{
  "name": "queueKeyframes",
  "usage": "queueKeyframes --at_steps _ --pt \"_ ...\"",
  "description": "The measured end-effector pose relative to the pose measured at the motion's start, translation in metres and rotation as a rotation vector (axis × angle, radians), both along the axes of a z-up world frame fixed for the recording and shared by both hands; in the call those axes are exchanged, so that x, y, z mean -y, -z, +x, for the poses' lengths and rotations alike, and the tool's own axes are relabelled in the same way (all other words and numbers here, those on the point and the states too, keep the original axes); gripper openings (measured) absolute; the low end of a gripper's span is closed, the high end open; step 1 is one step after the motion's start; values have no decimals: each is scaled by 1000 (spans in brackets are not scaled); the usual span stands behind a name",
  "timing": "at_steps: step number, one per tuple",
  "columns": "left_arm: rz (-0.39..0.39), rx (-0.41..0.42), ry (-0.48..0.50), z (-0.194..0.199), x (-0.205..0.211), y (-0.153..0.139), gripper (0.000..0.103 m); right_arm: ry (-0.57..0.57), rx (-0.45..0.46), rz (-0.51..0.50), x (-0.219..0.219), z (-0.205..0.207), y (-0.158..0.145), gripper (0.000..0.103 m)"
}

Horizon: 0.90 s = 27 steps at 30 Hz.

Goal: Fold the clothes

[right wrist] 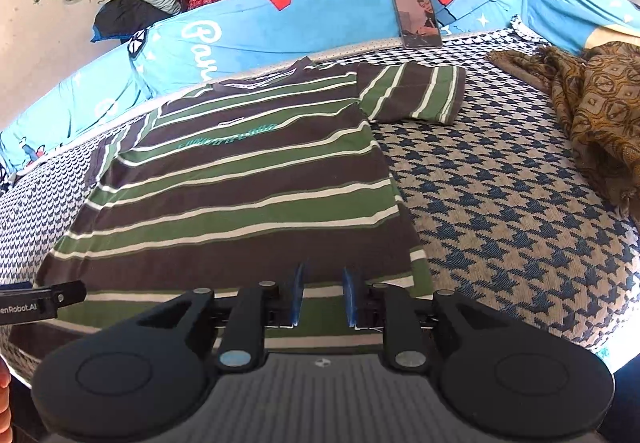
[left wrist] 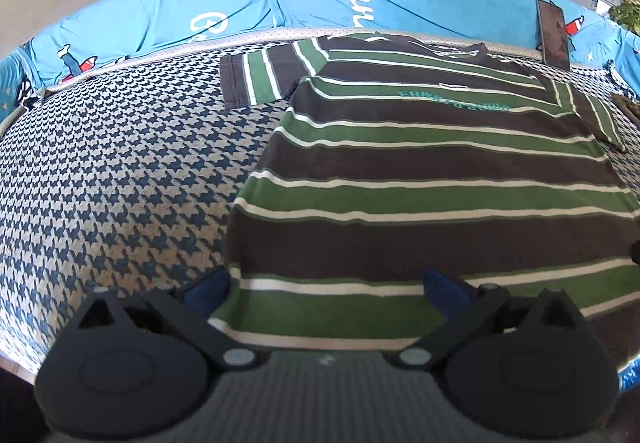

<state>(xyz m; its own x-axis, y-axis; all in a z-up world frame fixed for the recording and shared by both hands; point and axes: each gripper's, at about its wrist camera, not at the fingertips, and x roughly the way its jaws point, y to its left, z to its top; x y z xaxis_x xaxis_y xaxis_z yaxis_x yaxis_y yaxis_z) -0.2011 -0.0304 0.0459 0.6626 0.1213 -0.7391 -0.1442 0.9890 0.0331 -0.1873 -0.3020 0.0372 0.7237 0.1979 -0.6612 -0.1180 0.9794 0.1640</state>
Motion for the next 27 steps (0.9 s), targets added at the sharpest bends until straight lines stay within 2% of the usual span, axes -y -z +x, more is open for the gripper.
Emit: queueKeyframes --at_steps 8,11,16,22,27 --pt "31 -13 100 -11 26 5 103 -25 -8 -73 -11 -15 5 28" --pt "50 -10 121 -14 35 5 103 -1 -20 -44 -4 -19 4 28" --pt "32 -15 145 -18 41 3 103 14 -64 23 13 -35 2 28" --pt "18 -12 189 -24 51 0 103 -17 -85 10 20 -59 3 28" --pt "19 -21 229 -31 63 0 103 -17 -140 19 25 -66 10 28"
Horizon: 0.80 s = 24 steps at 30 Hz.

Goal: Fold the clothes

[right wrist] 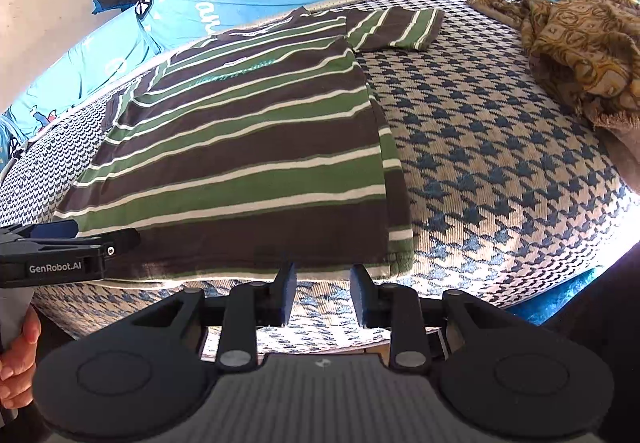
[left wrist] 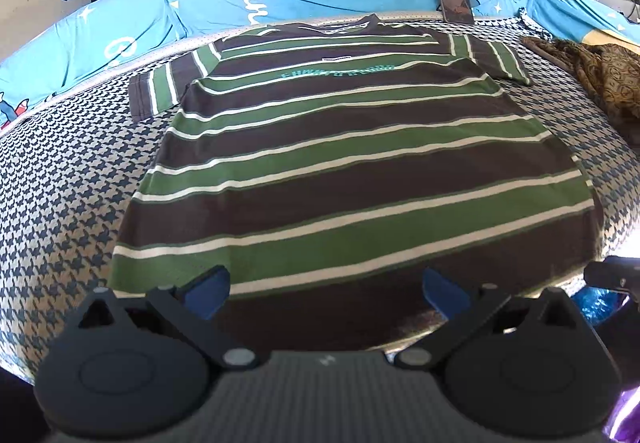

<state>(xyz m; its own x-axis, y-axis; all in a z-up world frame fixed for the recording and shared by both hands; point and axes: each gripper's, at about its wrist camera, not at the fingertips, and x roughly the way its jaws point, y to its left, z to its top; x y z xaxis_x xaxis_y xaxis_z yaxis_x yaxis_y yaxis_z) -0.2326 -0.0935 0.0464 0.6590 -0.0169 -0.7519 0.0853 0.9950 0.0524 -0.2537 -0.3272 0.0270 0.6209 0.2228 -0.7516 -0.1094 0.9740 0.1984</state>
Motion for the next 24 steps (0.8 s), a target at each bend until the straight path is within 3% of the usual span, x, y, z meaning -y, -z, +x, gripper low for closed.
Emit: queueKeyframes --at_steps 5,10,18,24 --pt "2 -19 43 -5 9 2 103 -46 -84 -33 -7 7 16 28" --pt "22 -46 106 -10 19 7 103 -20 -109 -84 -13 19 29 28" --pt "49 -65 150 -11 28 14 103 25 54 2 -3 12 9 28" --pt "77 -53 153 -9 33 16 103 44 72 25 -4 22 9 28"
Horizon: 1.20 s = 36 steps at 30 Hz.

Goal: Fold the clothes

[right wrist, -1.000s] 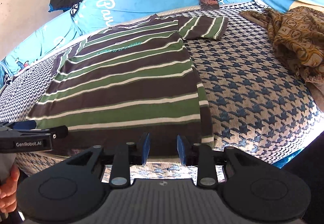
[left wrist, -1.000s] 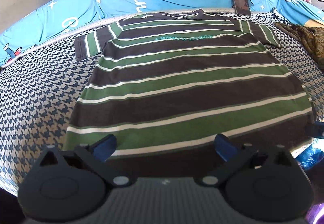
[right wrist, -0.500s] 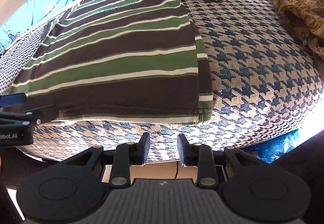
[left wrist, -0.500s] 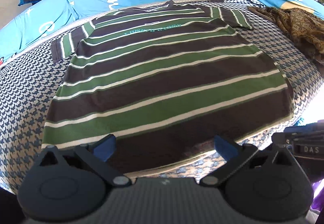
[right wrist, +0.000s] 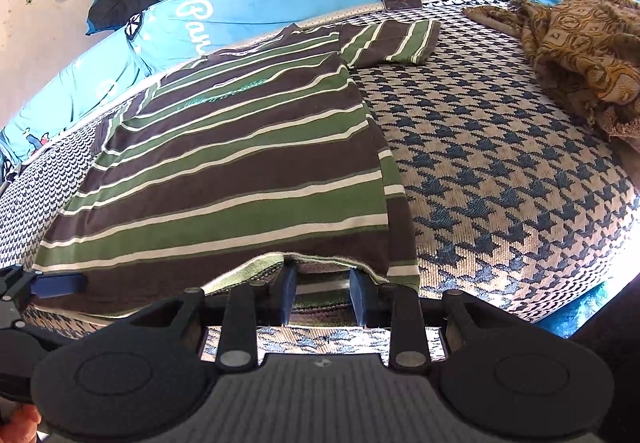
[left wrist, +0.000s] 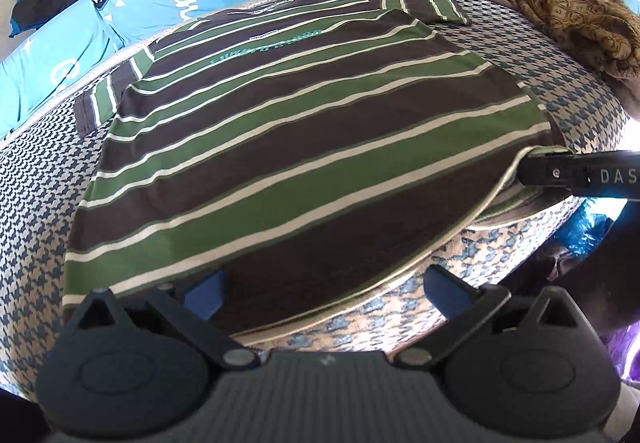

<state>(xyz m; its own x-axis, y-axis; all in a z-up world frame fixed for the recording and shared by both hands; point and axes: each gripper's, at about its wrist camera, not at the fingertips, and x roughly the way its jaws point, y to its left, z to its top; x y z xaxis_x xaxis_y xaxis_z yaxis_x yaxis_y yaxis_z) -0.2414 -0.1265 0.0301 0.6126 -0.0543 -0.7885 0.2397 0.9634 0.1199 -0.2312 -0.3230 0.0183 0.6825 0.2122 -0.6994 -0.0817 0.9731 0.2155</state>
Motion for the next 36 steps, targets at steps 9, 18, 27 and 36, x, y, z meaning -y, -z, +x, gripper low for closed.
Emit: queueKeyframes --at_steps 9,18,27,36 --pt "-84 16 -64 9 -14 -6 103 6 21 -3 1 1 -1 28" --pt "-37 33 -79 20 -10 -1 103 -7 0 -10 -1 -3 -3 29" --pt "-54 29 -94 26 -11 -1 103 -128 -18 -79 -18 -18 -1 29" --pt "-87 20 -109 34 -14 -4 103 -226 -23 -148 -39 -19 8 29"
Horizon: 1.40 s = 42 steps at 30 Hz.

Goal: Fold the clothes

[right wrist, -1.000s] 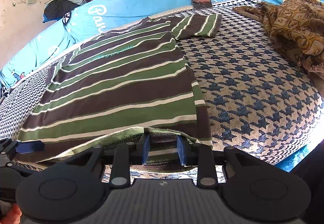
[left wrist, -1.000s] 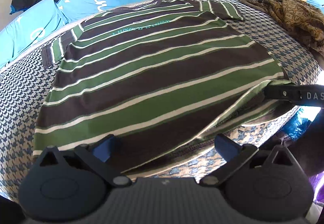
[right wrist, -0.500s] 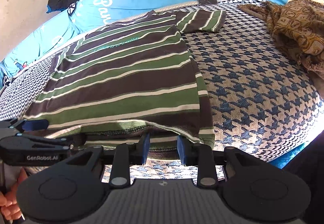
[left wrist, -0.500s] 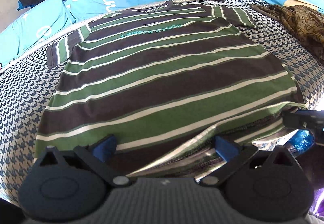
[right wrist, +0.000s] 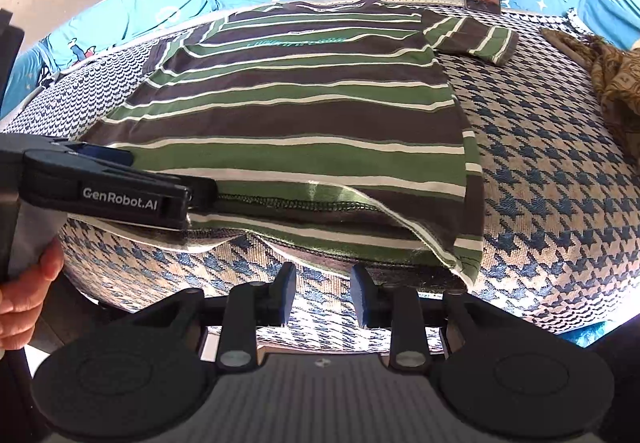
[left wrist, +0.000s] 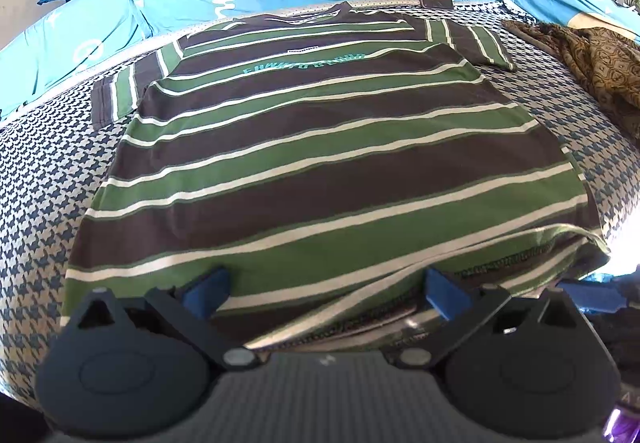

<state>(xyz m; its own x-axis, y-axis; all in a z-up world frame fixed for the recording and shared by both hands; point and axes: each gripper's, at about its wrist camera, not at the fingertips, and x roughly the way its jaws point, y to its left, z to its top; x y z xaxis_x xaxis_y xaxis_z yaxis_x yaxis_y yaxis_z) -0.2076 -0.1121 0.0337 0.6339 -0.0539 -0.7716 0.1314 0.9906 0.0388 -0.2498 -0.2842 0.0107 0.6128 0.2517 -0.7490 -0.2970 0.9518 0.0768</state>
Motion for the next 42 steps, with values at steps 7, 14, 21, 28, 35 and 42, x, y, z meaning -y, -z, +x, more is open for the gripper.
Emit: queueKeyframes --at_steps 7,14,21,28,35,42 --pt "-24 -6 -18 5 -2 -2 103 -34 50 -94 -19 5 10 37" --pt "-26 -6 -20 6 -3 -2 103 -40 75 -130 -26 4 14 36" --pt "-31 -5 -21 5 -4 -3 103 -7 74 -55 -13 1 3 5" --pt "-64 -8 -52 3 -15 -7 103 -41 5 -26 -4 -11 -11 4" --pt "-103 12 -97 2 -25 -13 103 -108 -12 -15 -10 -17 -12 3" --pt "-114 7 -131 5 -31 -12 103 -69 107 93 -3 -18 -25 4"
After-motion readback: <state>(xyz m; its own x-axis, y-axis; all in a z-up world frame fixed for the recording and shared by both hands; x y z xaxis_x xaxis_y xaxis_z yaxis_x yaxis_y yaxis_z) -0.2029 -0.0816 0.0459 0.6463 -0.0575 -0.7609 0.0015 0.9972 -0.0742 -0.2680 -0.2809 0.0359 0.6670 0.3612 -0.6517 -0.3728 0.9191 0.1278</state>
